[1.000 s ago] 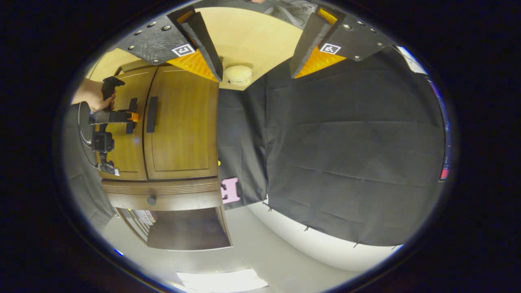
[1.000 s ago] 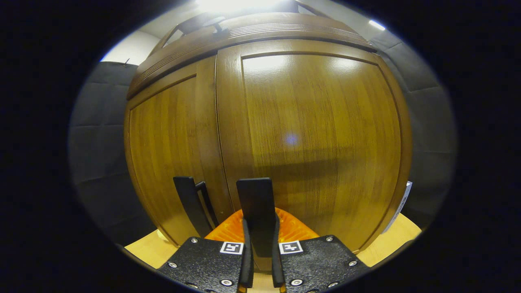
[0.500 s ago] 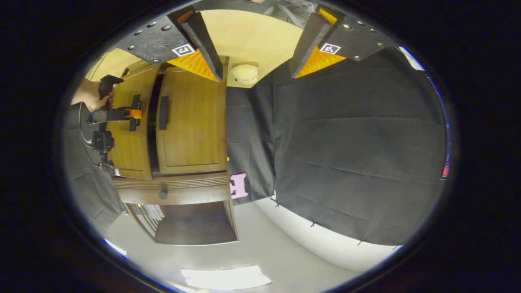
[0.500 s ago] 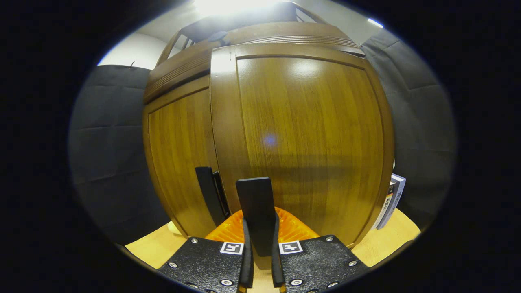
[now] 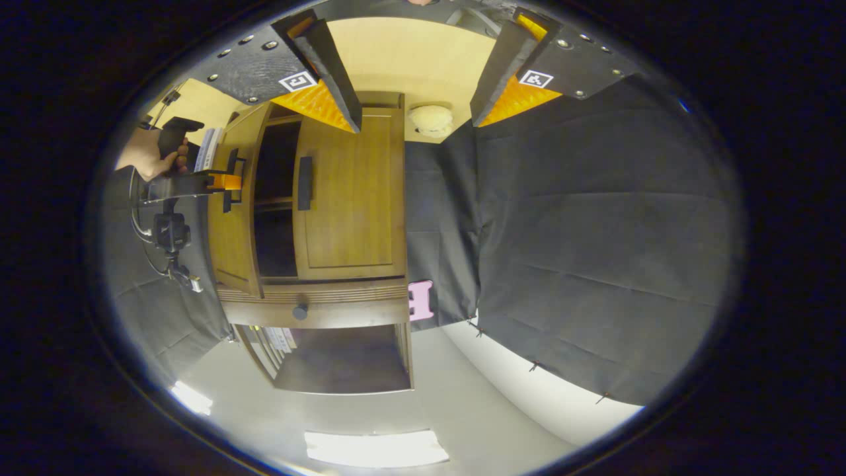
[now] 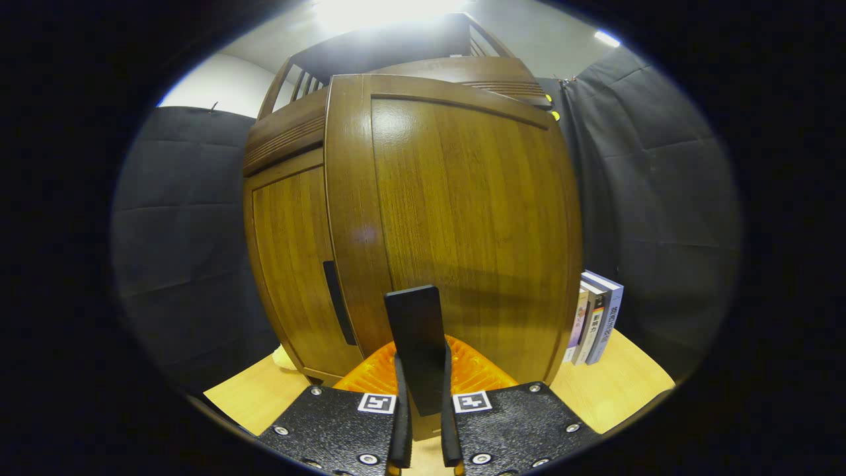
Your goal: Open the right door of the double-door shoe cabinet with the right hand, and open the left door with the left hand.
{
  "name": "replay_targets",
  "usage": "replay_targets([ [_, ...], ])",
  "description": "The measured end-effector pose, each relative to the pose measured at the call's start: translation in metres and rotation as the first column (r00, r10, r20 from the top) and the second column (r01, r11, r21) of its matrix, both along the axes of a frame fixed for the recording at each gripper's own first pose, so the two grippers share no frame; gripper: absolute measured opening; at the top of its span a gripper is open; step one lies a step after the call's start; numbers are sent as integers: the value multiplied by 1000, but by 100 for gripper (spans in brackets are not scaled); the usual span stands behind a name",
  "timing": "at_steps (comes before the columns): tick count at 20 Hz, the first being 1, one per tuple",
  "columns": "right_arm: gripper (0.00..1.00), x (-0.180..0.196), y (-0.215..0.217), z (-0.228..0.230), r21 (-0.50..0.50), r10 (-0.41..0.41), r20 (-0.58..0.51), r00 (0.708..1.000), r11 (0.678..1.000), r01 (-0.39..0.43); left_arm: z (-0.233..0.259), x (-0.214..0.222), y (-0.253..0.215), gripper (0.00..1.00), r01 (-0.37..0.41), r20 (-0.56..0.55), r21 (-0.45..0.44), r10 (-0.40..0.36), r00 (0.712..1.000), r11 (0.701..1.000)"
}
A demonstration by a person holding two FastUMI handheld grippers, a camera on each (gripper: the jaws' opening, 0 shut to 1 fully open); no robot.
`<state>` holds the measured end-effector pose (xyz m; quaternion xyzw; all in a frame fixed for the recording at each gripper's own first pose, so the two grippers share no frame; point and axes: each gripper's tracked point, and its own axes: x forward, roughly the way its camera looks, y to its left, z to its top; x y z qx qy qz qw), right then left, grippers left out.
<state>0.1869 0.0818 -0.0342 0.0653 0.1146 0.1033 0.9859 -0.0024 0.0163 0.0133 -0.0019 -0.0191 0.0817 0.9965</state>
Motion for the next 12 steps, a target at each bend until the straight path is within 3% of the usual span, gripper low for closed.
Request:
replay_targets([
  [11, 17, -49, -64, 5, -26, -90, 0, 996, 996, 90, -15, 12, -39, 94, 165, 12, -4, -165, 986, 986],
  [12, 16, -53, -72, 4, -34, -104, 2, 995, 994, 104, -15, 14, -44, 100, 178, 13, -4, -178, 984, 984],
])
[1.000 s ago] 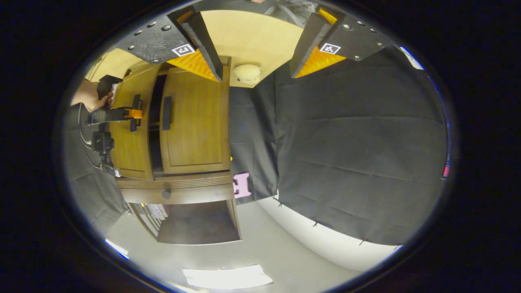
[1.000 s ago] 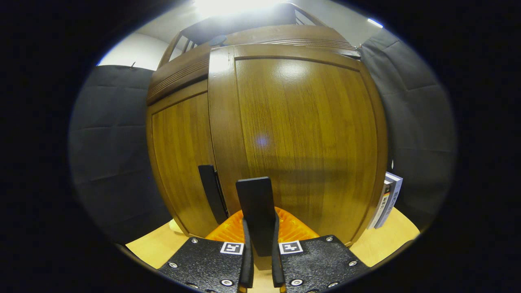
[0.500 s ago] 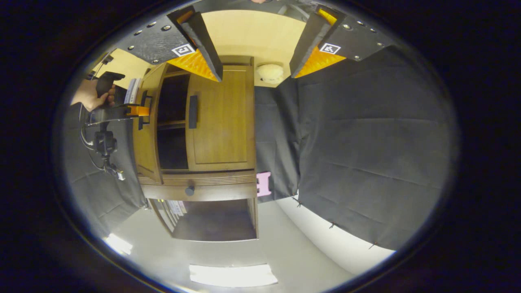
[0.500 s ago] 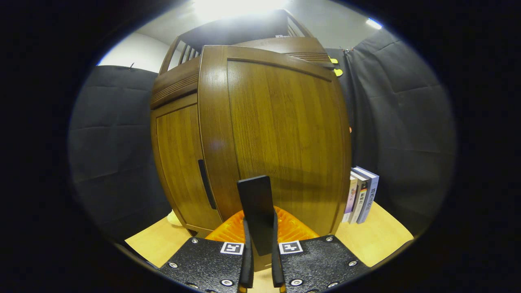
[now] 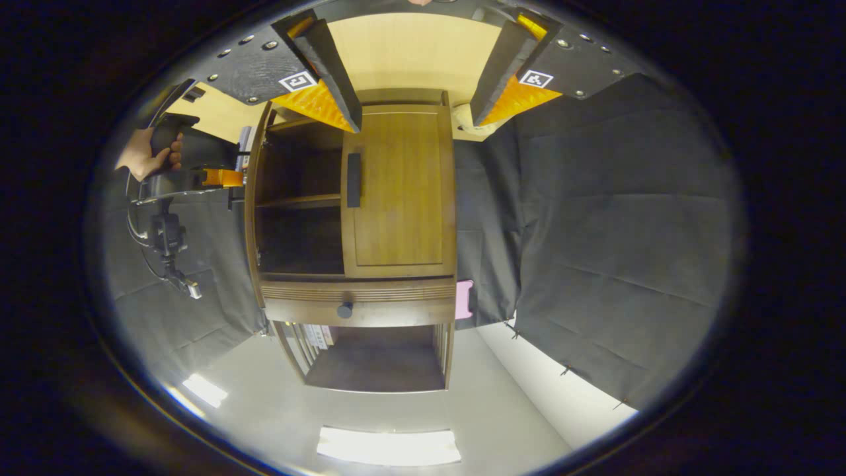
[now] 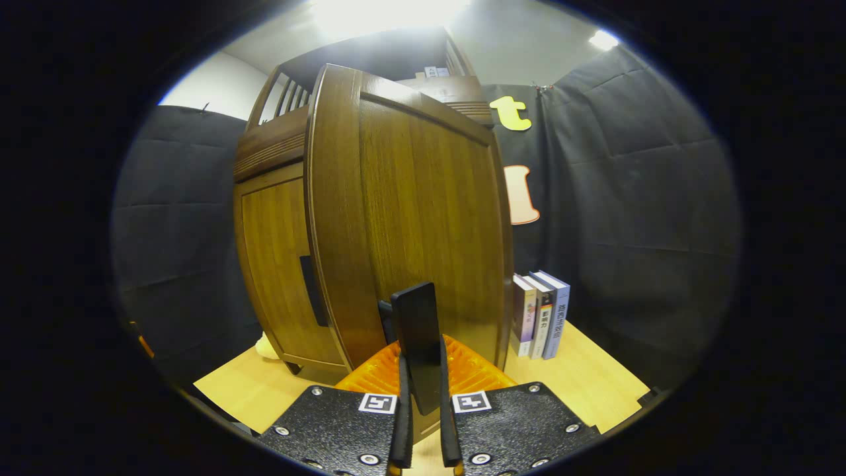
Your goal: Open the right door of the double-door shoe cabinet with the right hand, and open the left door with the left hand.
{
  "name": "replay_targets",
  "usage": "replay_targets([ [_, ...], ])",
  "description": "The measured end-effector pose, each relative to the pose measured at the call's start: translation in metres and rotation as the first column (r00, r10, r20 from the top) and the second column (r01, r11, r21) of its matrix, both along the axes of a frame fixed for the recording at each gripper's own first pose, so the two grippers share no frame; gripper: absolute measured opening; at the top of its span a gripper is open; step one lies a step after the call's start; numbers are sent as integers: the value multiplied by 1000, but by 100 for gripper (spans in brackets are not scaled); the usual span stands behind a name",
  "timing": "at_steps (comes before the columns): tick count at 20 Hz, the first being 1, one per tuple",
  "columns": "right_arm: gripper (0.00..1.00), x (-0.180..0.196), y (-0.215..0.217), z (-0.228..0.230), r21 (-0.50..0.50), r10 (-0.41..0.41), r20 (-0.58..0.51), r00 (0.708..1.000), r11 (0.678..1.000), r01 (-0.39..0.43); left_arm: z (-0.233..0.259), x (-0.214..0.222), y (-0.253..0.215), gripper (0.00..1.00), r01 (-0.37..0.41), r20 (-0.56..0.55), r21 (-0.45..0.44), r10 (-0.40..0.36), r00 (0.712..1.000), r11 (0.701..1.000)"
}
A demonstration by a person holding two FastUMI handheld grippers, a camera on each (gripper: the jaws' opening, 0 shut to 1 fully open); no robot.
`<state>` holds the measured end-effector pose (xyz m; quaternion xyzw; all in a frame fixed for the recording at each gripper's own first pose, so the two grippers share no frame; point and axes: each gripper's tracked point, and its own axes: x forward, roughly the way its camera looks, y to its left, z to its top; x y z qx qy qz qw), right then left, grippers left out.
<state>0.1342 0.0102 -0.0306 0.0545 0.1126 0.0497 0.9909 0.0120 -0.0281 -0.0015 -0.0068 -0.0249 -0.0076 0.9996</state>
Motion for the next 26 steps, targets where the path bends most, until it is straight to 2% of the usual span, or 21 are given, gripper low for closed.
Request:
replay_targets([
  [3, 16, -10, -24, -3, -30, -37, 4, 999, 999, 38, 2, 2, -8, 100, 35, -3, -4, -35, 999, 999],
  [12, 15, -35, -97, -8, -12, -151, 3, 989, 989, 151, -5, -5, -27, 100, 113, -11, 1, -113, 993, 994],
  [15, 9, -44, -124, -10, -20, -187, -2, 982, 982, 187, -3, -6, -27, 100, 134, -14, -10, -134, 991, 991],
  [22, 9, -59, -174, -11, -30, -275, -3, 961, 961, 275, -8, 0, -36, 100, 186, -15, -13, -187, 982, 982],
  [24, 9, -59, -170, -9, 2, -252, -6, 968, 968, 252, -11, 2, -40, 100, 199, -21, -15, -199, 980, 980],
  [26, 9, -58, -173, -10, -28, -262, 4, 965, 965, 262, -11, 3, -45, 100, 208, -23, -19, -208, 978, 978],
])
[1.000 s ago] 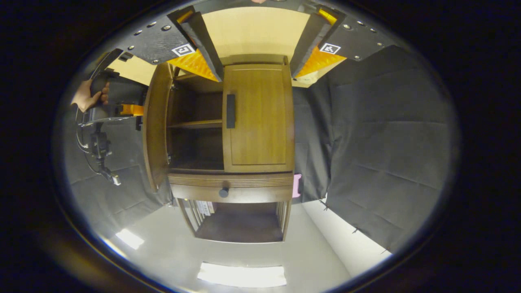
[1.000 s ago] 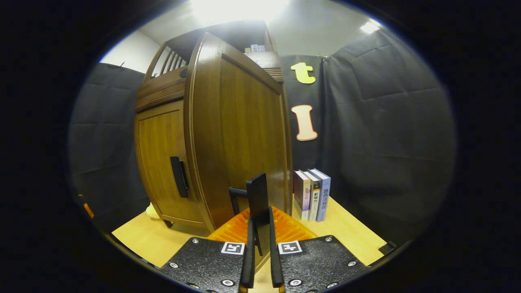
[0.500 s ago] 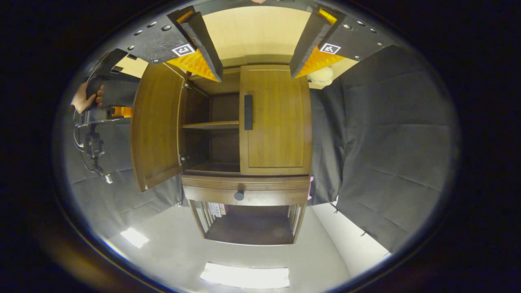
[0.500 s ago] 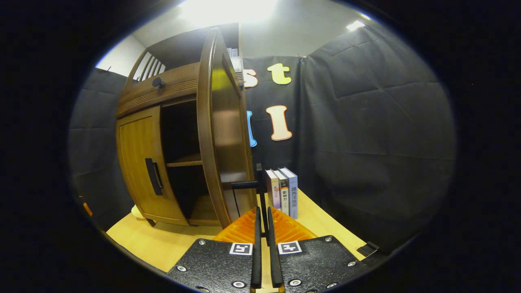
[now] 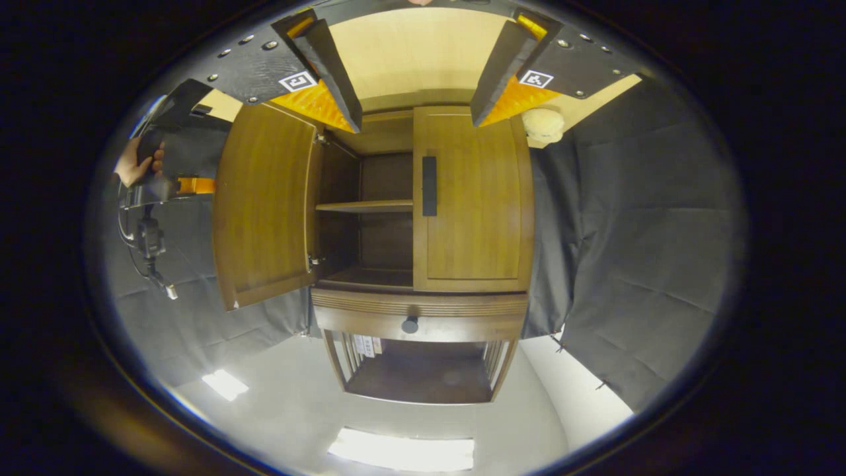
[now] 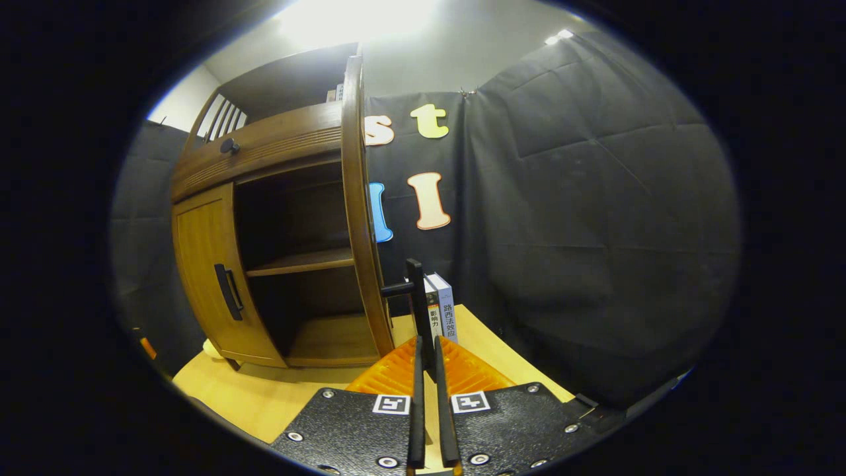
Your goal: Open the right door of the double-door shoe cabinet with the right hand, and open the left door with the left hand.
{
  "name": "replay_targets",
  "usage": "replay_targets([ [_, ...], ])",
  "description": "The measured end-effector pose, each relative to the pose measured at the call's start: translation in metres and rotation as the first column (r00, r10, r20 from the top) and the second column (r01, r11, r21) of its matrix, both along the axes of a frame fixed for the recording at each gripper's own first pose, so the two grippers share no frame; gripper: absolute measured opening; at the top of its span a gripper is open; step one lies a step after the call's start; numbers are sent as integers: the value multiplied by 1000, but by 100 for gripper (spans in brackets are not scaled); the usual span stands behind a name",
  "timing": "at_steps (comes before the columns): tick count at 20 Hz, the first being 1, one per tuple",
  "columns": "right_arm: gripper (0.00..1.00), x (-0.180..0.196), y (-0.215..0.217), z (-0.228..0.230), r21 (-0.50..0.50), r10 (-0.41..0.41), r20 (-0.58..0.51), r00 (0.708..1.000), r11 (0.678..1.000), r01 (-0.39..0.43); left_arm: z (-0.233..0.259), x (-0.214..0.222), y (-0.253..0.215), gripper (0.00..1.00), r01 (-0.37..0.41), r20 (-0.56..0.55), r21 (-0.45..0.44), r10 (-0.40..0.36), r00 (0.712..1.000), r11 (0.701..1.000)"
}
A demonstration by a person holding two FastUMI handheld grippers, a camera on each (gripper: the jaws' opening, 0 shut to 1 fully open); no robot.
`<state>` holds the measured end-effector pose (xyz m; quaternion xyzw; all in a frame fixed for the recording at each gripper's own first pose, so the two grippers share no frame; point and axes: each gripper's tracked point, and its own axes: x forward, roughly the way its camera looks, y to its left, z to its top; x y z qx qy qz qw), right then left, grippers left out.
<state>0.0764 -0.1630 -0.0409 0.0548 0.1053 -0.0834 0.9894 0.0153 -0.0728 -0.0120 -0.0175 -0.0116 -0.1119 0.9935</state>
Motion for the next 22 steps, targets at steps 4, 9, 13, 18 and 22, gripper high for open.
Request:
replay_targets([
  [4, 5, -10, 1, 12, -35, -15, 50, 999, 999, 16, 6, 17, -3, 95, 3, 3, 14, -3, 1000, 1000],
  [9, 77, -34, -2, 23, -29, -50, 96, 994, 998, 53, 20, 75, -5, 95, -5, 27, 24, 5, 1000, 1000],
  [13, 94, -47, 7, 30, -79, -23, 121, 992, 996, 33, 30, 121, -9, 95, -18, 46, 28, 16, 999, 999],
  [18, 94, -50, 35, 30, -115, 49, 114, 992, 993, -36, 40, 176, -10, 99, -46, 75, 30, 43, 996, 999],
  [22, 94, -44, 59, 27, -87, 77, 118, 990, 994, -67, 38, 216, -10, 94, -61, 71, 28, 59, 996, 998],
])
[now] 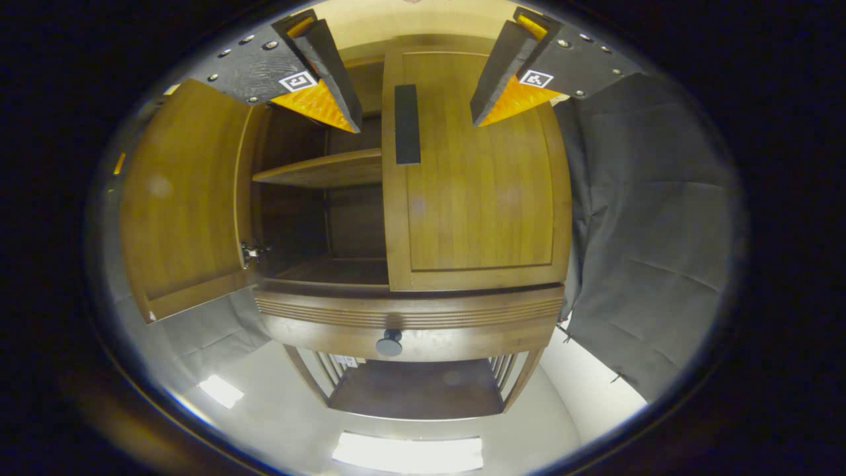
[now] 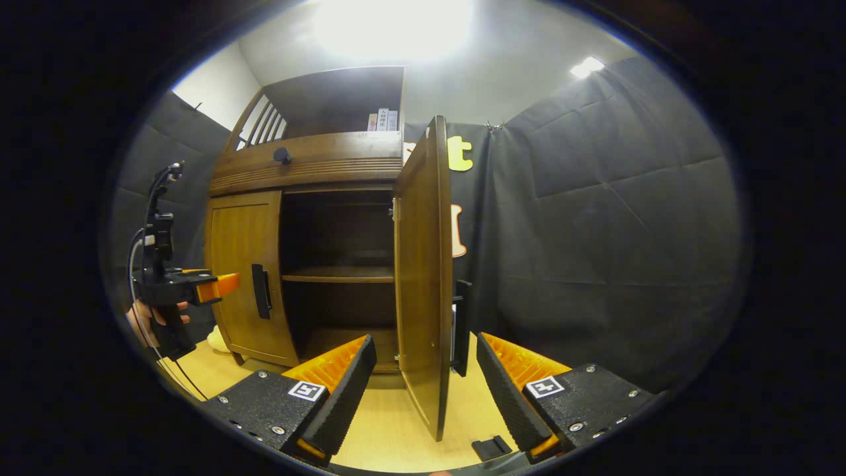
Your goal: Open the right door of the double-door shoe cabinet with the right hand, and open the left door with the left hand.
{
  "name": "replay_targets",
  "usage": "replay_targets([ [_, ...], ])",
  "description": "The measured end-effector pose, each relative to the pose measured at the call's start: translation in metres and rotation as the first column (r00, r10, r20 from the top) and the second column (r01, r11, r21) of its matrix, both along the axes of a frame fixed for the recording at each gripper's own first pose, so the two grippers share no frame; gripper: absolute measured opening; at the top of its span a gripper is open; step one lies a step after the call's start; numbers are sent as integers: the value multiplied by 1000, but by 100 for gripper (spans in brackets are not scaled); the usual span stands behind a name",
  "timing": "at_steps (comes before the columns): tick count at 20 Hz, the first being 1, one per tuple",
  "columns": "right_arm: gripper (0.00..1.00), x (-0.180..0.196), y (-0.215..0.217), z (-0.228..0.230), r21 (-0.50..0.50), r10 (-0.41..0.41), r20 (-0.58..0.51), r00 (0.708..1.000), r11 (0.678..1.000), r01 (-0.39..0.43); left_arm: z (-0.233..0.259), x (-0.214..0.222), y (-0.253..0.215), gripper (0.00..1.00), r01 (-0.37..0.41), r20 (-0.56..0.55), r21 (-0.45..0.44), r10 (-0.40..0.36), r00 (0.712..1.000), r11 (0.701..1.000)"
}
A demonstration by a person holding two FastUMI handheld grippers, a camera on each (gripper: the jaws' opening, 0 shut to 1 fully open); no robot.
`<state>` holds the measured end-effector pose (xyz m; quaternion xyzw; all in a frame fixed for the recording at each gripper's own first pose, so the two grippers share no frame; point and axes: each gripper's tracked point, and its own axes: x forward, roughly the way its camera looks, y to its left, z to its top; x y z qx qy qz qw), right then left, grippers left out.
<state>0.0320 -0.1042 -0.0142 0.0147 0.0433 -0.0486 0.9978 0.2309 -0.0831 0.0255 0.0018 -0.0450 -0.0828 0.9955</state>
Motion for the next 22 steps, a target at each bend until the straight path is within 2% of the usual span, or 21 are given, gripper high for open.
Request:
replay_targets([
  [5, 94, 11, 18, -13, 33, 38, -28, 999, 999, -37, -11, 45, -3, 95, -16, -11, -7, 16, 1000, 1000],
  [7, 92, 15, 18, -16, 35, 41, -37, 998, 999, -40, -17, 62, -2, 94, -28, -28, -13, 27, 999, 1000],
  [8, 92, 16, 18, -18, 30, 40, -42, 998, 999, -39, -21, 70, -3, 99, -30, -37, -23, 29, 999, 999],
  [10, 94, 18, 15, -23, 22, 39, -51, 998, 999, -38, -26, 81, -6, 100, -28, -43, -51, 26, 999, 998],
  [11, 92, 19, 13, -25, 23, 36, -57, 998, 999, -34, -30, 85, -7, 100, -24, -54, -58, 21, 998, 998],
  [12, 94, 21, 12, -26, 28, 33, -63, 997, 999, -31, -35, 89, -8, 91, -22, -68, -59, 18, 998, 998],
  [13, 94, 22, 12, -28, 36, 33, -69, 997, 999, -31, -38, 92, -10, 96, -15, -78, -60, 10, 997, 998],
  [14, 94, 23, 14, -30, 41, 35, -74, 997, 999, -32, -38, 93, -11, 96, -16, -74, -60, 12, 997, 998],
  [16, 94, 22, 14, -32, 44, 39, -84, 996, 998, -35, -42, 97, -15, 44, -18, -82, -60, 13, 997, 998],
  [17, 94, 22, 14, -32, 43, 38, -86, 996, 998, -35, -45, 98, -17, 54, -15, -93, -59, 9, 996, 998],
  [18, 94, 22, 15, -32, 41, 39, -85, 996, 999, -36, -46, 100, -23, 44, 6, -97, -60, -12, 995, 998],
  [19, 94, 23, 15, -31, 43, 43, -86, 995, 998, -39, -49, 99, -22, 44, 4, -93, -47, -8, 996, 999],
  [22, 94, 22, 21, -28, 47, 58, -78, 995, 997, -54, -45, 99, -25, 22, 2, -92, -31, -5, 996, 1000],
])
